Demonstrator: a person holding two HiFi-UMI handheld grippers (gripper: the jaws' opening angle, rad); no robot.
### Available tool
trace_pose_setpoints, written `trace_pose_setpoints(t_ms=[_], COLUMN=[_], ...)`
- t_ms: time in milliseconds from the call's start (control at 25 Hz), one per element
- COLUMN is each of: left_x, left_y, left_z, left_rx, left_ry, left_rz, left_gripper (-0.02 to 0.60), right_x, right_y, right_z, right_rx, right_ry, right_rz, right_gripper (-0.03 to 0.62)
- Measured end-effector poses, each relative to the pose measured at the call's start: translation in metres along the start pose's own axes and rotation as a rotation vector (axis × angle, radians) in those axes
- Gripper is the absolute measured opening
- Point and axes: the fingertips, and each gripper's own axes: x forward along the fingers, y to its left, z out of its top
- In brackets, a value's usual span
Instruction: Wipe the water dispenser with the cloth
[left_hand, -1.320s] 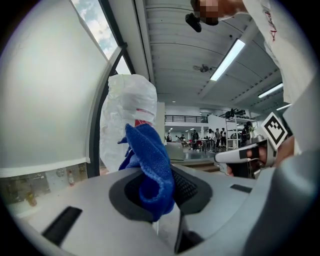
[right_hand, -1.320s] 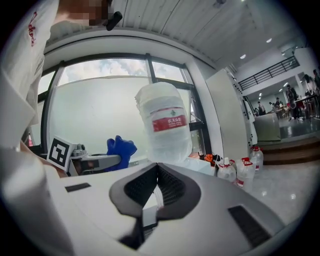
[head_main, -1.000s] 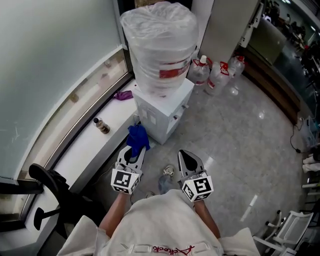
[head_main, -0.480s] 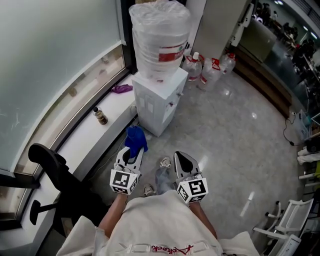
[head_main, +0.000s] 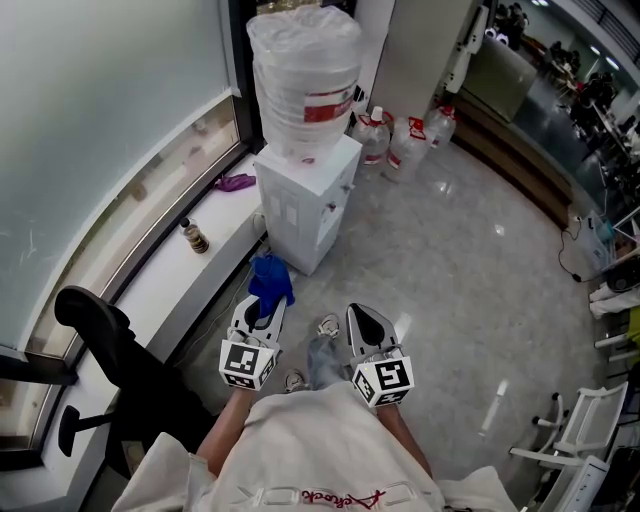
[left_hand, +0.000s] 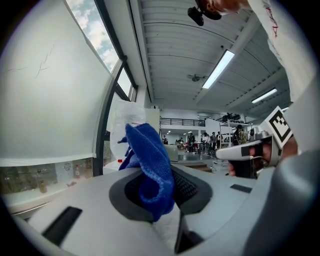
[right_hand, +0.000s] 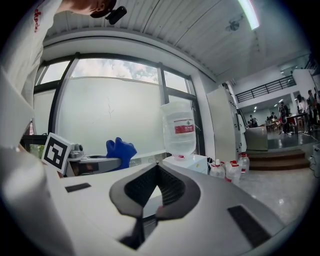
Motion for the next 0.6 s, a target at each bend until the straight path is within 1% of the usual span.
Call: trace_pose_setpoints(t_ms=[600], left_x=[0.0002], left_y=[-0.0065], left_z=[0.0053], left_rx=[0.005], left_ry=[-0.006], left_rz=[0.003], left_gripper=[0.086], right_x=[-0.0009], right_y=[-0.0030], right_z=[-0.0005], right_rx=[-0.004], right_ry=[-0.001], right_rz=[0.010], right_gripper=[0.014])
